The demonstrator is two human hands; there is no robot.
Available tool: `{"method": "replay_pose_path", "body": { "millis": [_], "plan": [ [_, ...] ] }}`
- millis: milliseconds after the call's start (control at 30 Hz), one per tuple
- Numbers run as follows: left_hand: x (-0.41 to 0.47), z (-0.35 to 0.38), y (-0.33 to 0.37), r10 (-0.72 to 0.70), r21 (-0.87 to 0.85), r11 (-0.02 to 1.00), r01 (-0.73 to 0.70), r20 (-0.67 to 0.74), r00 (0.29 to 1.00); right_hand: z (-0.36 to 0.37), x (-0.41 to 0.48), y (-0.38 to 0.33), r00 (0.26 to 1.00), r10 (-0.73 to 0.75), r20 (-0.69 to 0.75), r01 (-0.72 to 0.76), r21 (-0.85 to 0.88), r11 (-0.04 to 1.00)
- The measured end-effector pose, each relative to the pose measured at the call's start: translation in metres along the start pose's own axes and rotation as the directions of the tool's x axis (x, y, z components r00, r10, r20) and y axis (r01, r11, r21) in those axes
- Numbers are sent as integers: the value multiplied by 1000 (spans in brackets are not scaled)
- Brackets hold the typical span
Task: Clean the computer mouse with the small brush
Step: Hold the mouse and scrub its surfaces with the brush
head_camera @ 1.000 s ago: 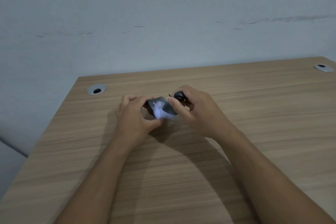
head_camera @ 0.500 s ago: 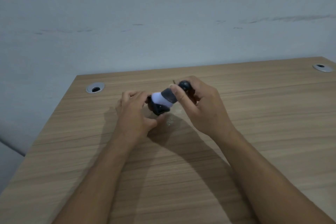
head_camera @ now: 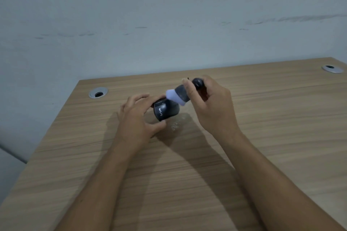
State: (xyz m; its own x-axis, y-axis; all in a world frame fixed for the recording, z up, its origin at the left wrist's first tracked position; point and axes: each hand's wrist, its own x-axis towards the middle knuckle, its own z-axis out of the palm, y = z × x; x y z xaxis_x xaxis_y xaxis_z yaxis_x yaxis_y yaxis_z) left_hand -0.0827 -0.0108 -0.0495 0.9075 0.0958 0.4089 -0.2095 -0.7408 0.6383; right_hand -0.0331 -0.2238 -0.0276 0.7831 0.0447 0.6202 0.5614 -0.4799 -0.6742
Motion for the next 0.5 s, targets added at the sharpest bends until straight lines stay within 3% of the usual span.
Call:
{"method": "replay_pose_path", "body": {
  "millis": [100,167,233,300,433,500],
  "plan": [
    [-1,0,8,36,27,999,-36,3,999,-1,1,4,998,-2,60,4,-43,999],
    [-2,-1,13,58,-3,998,-58,16,998,-4,6,12,997,72,-27,-75,-95,993],
    [-3,-2,14,63,-30,998,-63,-19,998,-7,6,11,988,133,-81,-131,26,991],
    [-3,0,15,30,-42,999,-32,-40,999,-5,1,4,993,112,-41,-107,105,989],
    [-7,-2,13,-12,-83,996,14,18,1000,-1,3,9,984,157,-79,-160,-40,986],
    [-7,-8,14,-57,-166,984,60,25,998,-2,2,6,977,177,-117,-172,51,984]
  ]
}}
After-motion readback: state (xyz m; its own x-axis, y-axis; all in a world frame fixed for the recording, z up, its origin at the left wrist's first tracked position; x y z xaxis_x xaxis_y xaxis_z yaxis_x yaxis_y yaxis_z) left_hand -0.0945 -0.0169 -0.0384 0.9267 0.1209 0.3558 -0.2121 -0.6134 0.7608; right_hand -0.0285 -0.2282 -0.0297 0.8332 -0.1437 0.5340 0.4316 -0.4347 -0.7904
